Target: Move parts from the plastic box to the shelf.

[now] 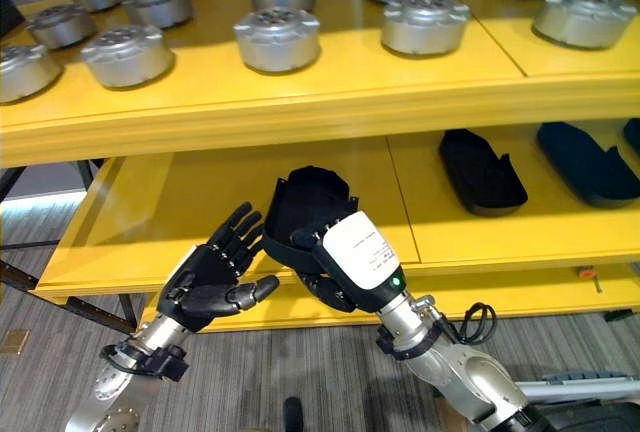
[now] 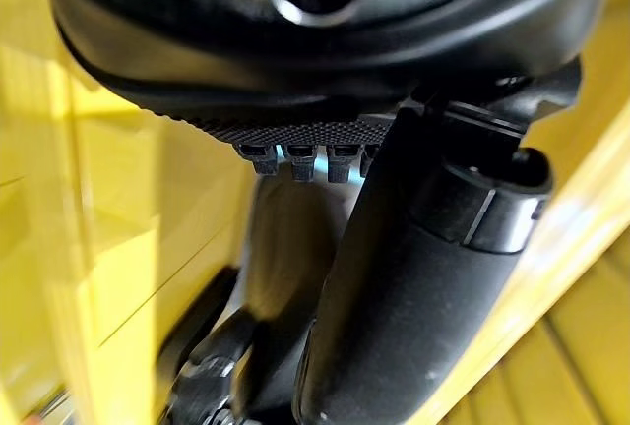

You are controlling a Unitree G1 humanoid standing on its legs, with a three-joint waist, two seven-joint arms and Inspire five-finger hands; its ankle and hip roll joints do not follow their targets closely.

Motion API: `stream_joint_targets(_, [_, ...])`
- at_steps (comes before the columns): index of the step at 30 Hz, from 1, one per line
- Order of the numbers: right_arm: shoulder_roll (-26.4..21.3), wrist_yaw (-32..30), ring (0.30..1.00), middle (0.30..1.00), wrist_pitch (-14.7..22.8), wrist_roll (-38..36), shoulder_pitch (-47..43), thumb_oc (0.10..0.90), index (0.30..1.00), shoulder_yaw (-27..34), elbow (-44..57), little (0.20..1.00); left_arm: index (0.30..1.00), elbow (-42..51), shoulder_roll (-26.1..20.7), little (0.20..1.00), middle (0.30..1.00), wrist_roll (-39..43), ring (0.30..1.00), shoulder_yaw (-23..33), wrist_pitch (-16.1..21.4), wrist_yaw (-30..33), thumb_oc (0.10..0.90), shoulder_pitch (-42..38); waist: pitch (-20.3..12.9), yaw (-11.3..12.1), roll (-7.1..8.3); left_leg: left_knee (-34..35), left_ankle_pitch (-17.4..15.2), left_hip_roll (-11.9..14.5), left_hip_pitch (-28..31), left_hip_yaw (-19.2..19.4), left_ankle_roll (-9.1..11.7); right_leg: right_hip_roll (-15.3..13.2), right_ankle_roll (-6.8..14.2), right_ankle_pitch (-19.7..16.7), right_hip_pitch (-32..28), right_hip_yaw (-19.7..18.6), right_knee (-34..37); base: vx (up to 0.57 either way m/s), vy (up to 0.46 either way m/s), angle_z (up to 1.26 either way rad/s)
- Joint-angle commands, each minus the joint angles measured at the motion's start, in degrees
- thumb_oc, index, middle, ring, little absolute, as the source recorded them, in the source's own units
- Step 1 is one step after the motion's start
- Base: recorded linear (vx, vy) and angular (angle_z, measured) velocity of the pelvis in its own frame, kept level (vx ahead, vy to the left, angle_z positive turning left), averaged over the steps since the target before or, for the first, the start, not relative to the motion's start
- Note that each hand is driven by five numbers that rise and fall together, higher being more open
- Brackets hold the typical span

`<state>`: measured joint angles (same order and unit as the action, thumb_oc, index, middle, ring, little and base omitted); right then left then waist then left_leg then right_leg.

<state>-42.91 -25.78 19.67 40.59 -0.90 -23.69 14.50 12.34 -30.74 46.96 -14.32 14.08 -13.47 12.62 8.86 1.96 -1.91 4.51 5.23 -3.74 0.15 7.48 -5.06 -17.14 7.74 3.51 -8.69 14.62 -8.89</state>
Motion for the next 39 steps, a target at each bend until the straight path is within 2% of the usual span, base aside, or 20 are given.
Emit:
stream_joint_targets(1, [0.9,-6.4,0.3,0.3,-1.5,-0.1,-5.6,0.4,0.3,4.9,3.3,0.3,1.0,3.9,-1.3,1.0,1.0,-0.4,1.0,3.8,7.5,-3.8,0.9,-2.1,-4.1,1.1,0.74,-3.1,-2.3,6.5,0.6,1.8,3.1,2.6,-1.2,-4.5,5.8,0.2,-0.7,0.04,0.225,0.26])
stream_joint_targets(4, [1.6,-7.9,0.3,0.3,-4.8,1.3,-5.3,0.4,0.3,5.6,-0.3,0.3,1.0,3.0,-1.5,1.0,1.0,-1.7,1.0,4.1,7.2,-3.6,0.9,-2.6,-3.0,1.4,1.23,-2.6,-2.8,5.1,1.4,1.5,1.3,1.3,-1.3,-6.5,9.8,-0.3,-11.1,0.06,0.185,0.29])
stream_joint_targets(5, [1.7,-8.2,0.3,0.3,-5.3,1.4,-5.3,0.4,0.3,5.8,-1.0,0.3,1.0,2.9,-1.4,1.0,1.0,-1.8,1.0,4.3,7.1,-3.7,0.9,-2.6,-2.9,1.3,1.25,-2.5,-2.7,5.0,1.3,1.2,1.1,1.7,-1.4,-7.1,10.4,-0.7,-11.5,0.08,0.056,0.3])
stream_joint_targets(7, [1.5,-9.7,0.3,0.3,-6.9,2.0,-4.9,0.4,0.3,7.1,-3.9,0.3,1.0,2.8,-2.0,1.0,1.0,-2.8,1.0,5.2,7.0,-3.3,0.9,-2.4,-2.6,0.6,1.64,-1.7,-2.9,4.8,1.8,-0.5,1.3,4.5,-1.4,-7.1,12.3,-4.0,-8.6,0.08,-0.035,0.4])
stream_joint_targets(10, [0.9,-9.1,0.3,0.3,-8.5,2.0,-5.2,0.4,0.3,7.9,-5.1,0.3,1.0,3.0,-2.6,1.0,1.0,-3.1,1.0,6.1,6.2,-3.3,0.9,-3.0,-2.5,0.2,2.04,-1.5,-3.1,5.3,1.9,-1.6,2.2,5.6,-1.0,-6.9,11.7,-5.5,-1.5,0.09,-0.128,0.36])
stream_joint_targets(11, [0.4,-8.6,0.3,0.3,-9.4,1.6,-6.0,0.4,0.3,7.6,-5.9,0.3,1.0,2.8,-2.6,1.0,1.0,-3.7,1.0,6.4,6.3,-2.6,0.9,-3.4,-2.5,0.1,2.46,-1.1,-3.3,5.6,2.3,-1.6,2.7,5.8,-0.3,-8.6,11.6,-6.2,2.7,0.15,-0.211,0.38])
stream_joint_targets(12, [0.2,-7.8,0.3,0.3,-9.9,1.2,-7.0,0.4,0.3,7.2,-7.2,0.3,1.0,2.7,-2.5,1.0,1.0,-3.7,1.0,6.4,6.2,-2.2,0.9,-3.7,-2.3,0.0,2.73,-0.9,-3.7,6.1,3.1,-1.9,3.0,6.0,0.2,-9.5,12.1,-7.4,3.9,0.14,-0.186,0.26])
stream_joint_targets(15, [-0.3,-7.0,0.3,0.3,-8.5,0.6,-7.7,0.4,0.3,7.3,-9.3,0.3,1.0,2.9,-2.3,1.0,1.0,-3.0,1.0,6.6,5.6,-1.9,0.9,-3.8,-2.3,-0.2,2.93,-0.3,-3.8,7.0,4.3,-2.1,3.6,6.8,0.5,-8.6,11.5,-8.1,4.9,0.11,-0.136,0.2])
stream_joint_targets(16, [-1.2,-5.4,0.3,0.3,-6.2,0.0,-6.9,0.4,0.3,8.1,-9.7,0.3,1.0,3.4,-2.2,1.0,1.0,0.0,1.0,7.0,4.9,-3.3,0.9,-3.1,-2.8,-0.2,3.19,-0.3,-3.7,7.6,4.3,-2.4,4.3,7.2,0.2,-7.9,10.1,-7.4,6.1,0.12,-0.195,0.42])
stream_joint_targets(18, [-1.7,-4.7,0.3,0.3,-6.6,-0.8,-7.0,0.4,0.3,7.6,-9.9,0.3,1.0,3.7,-1.3,1.0,1.0,5.0,1.0,6.9,4.5,-5.3,0.9,-3.0,-3.0,0.0,3.4,-0.5,-3.4,8.3,4.2,-2.5,4.9,7.2,-0.2,-7.6,9.4,-6.8,6.6,0.08,-0.146,0.35])
stream_joint_targets(21, [-1.7,-4.6,0.3,0.3,-6.4,-0.1,-8.2,0.4,0.3,6.1,-12.5,0.3,1.0,4.6,-0.3,1.0,1.0,5.7,1.0,6.4,5.1,-6.0,0.9,-3.1,-3.3,0.3,3.45,-0.3,-3.1,9.2,4.6,-2.7,5.7,7.4,-0.8,-7.3,8.1,-6.2,7.7,0.09,-0.128,0.18])
stream_joint_targets(26, [-2.4,-2.4,0.3,0.3,-5.2,2.6,-10.9,0.4,0.3,2.3,-16.8,0.3,1.0,5.8,-0.1,1.0,1.0,6.2,1.0,5.2,3.8,-4.1,0.9,-3.3,-3.7,1.2,3.41,-0.3,-2.7,10.6,5.0,-3.4,7.0,7.9,-1.7,-6.5,5.8,-4.8,9.0,0.1,-0.126,0.1])
stream_joint_targets(28, [-3.0,-0.5,0.3,0.3,-4.1,3.4,-14.5,0.4,0.3,-0.8,-20.6,0.3,1.0,5.5,-0.5,1.0,1.0,6.9,1.0,4.3,4.7,-4.2,0.9,-4.0,-3.2,1.7,3.16,-1.1,-2.5,11.1,3.8,-4.0,7.4,8.0,-2.2,-5.8,6.7,-4.6,8.2,-0.09,-0.099,0.02])
stream_joint_targets(29, [-3.1,0.8,0.3,0.3,-4.0,4.8,-19.9,0.4,0.3,-4.5,-26.8,0.3,1.0,4.1,-0.8,1.0,1.0,7.6,1.0,3.8,5.8,-4.2,0.9,-7.0,-1.9,2.1,2.72,-1.0,-1.6,11.2,1.2,-4.1,7.7,8.0,-2.2,-6.5,9.4,-4.5,8.2,-0.27,-0.103,-0.03])
stream_joint_targets(31, [-3.9,3.8,0.3,0.3,-3.9,3.6,-22.4,0.4,0.3,-7.3,-31.6,0.3,1.0,3.4,-0.6,1.0,1.0,7.5,1.0,4.0,5.4,-4.9,0.9,-8.5,-1.0,2.3,2.52,-0.2,-0.8,11.3,-0.1,-3.9,8.0,8.2,-2.0,-7.3,10.6,-4.4,9.2,-0.21,-0.076,0.0])
stream_joint_targets(36, [-3.3,3.0,0.3,0.3,-4.2,2.3,-25.4,0.4,0.3,-10.2,-38.1,0.3,1.0,2.6,-0.7,1.0,1.0,7.4,1.0,2.8,6.2,-5.0,0.9,-11.1,0.8,2.5,2.23,-0.5,-0.7,11.1,-1.6,-3.9,7.8,7.8,-1.9,-7.6,12.3,-4.4,8.6,-0.12,-0.002,0.06])
stream_joint_targets(39, [-2.4,5.6,0.3,0.3,-3.3,1.8,-25.4,0.4,0.3,-11.0,-39.6,0.3,1.0,2.8,0.5,1.0,1.0,6.8,1.0,2.8,5.3,-5.4,0.9,-11.3,1.0,2.3,2.07,-0.2,-0.6,11.0,-1.1,-3.7,7.9,7.8,-1.8,-8.1,11.6,-4.7,9.5,0.0,0.007,0.01])
